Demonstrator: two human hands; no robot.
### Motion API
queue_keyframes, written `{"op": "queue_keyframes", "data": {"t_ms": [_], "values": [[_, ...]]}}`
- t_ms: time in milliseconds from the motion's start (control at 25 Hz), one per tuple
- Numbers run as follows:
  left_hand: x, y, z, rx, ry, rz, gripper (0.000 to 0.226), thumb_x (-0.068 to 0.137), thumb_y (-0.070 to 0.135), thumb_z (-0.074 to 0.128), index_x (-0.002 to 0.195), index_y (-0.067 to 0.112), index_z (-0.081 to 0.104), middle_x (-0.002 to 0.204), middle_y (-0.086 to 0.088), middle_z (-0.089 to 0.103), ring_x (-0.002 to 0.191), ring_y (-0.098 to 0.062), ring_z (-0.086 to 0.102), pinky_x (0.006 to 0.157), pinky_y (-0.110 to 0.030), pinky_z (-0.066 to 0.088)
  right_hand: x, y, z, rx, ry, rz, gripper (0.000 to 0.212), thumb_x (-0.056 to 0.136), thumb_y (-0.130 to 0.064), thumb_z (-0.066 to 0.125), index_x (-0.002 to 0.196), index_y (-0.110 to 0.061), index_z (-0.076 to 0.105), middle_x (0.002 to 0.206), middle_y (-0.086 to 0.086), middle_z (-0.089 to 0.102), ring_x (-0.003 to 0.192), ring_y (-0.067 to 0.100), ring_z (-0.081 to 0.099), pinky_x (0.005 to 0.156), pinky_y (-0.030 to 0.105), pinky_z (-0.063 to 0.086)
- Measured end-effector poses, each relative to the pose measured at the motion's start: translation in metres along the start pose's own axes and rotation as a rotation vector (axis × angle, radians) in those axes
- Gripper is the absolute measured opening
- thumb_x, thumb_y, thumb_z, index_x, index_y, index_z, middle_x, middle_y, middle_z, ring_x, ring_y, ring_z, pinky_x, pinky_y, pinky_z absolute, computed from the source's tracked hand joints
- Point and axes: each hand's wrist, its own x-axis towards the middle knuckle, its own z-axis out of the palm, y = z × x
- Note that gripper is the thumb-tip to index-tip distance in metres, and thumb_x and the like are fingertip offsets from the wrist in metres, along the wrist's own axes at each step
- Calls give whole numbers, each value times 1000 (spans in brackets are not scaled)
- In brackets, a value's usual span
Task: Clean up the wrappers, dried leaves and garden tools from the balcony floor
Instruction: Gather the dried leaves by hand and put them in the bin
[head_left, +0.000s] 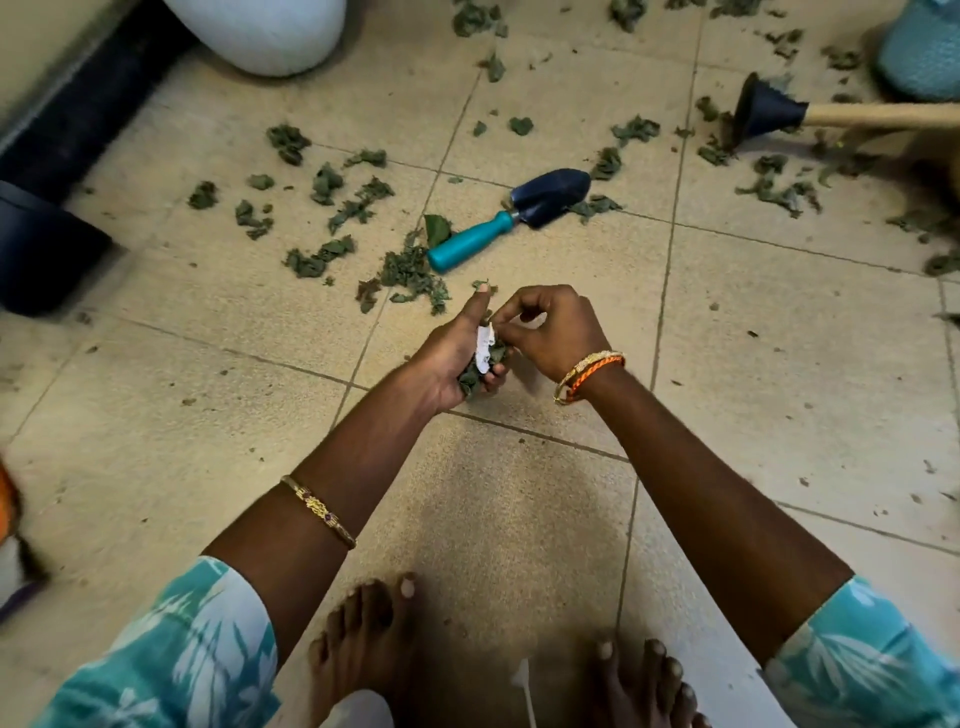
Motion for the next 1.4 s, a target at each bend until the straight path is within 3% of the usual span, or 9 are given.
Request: {"op": "queue_keyframes", "data": {"t_ms": [80,200,280,400,640,760,920,1120,1400], "values": [[-3,5,-12,-33,84,45,37,96,42,48,70,15,51,54,-2,47,39,-13,40,36,-16,31,15,-3,2,-47,-29,-37,10,83,-15,67,91,-11,71,99,0,61,89,8,55,74,18,41],[-7,20,-33,-78,286,127,32,97,25,46,67,15,50,54,-2,47,39,-13,41,36,-16,33,56,-7,0,-158,35,-146,24,86,-8,60,110,-11,64,121,9,55,101,18,57,83,17,46],[-8,29,-47,-63,362,152,31,96,24,45,66,17,50,54,0,47,38,-11,41,39,-18,32,87,-5,6,-466,-26,-203,43,86,-4,58,127,-15,53,132,17,40,114,30,49,97,34,45],[-8,40,-62,-60,408,167,30,94,22,46,64,18,46,49,0,45,33,-11,38,37,-17,27,114,-2,18,-754,-115,-157,50,87,-7,55,134,-21,46,136,21,29,117,39,44,96,45,45],[-15,64,-85,-82,486,253,27,97,25,46,73,16,51,63,-5,48,47,-17,45,46,-25,31,125,-15,7,-685,160,-310,37,85,7,48,119,-6,57,121,24,40,96,39,53,84,42,50],[-9,66,-100,-158,444,221,30,98,27,44,70,16,48,53,-2,51,43,-16,45,38,-18,30,132,-34,7,-687,230,-398,34,86,5,52,117,-6,58,125,25,39,104,40,50,86,42,49],[5,80,-117,-230,409,202,34,97,22,40,63,16,39,58,-2,39,42,-15,36,37,-18,27,174,-67,20,-678,132,-474,32,90,-7,51,122,-10,55,128,22,38,107,36,49,86,36,43],[21,111,-146,-337,416,236,29,90,17,45,62,15,38,46,0,41,39,-15,35,38,-18,27,242,-78,60,-866,-28,-405,39,91,-8,49,130,-13,51,126,24,47,107,42,53,87,43,46],[28,124,-182,-392,371,174,27,88,22,56,64,15,46,46,3,44,38,-10,38,35,-14,28,289,-95,86,-572,-57,-204,51,88,1,50,136,-13,45,130,22,51,118,36,51,97,30,39]]}}
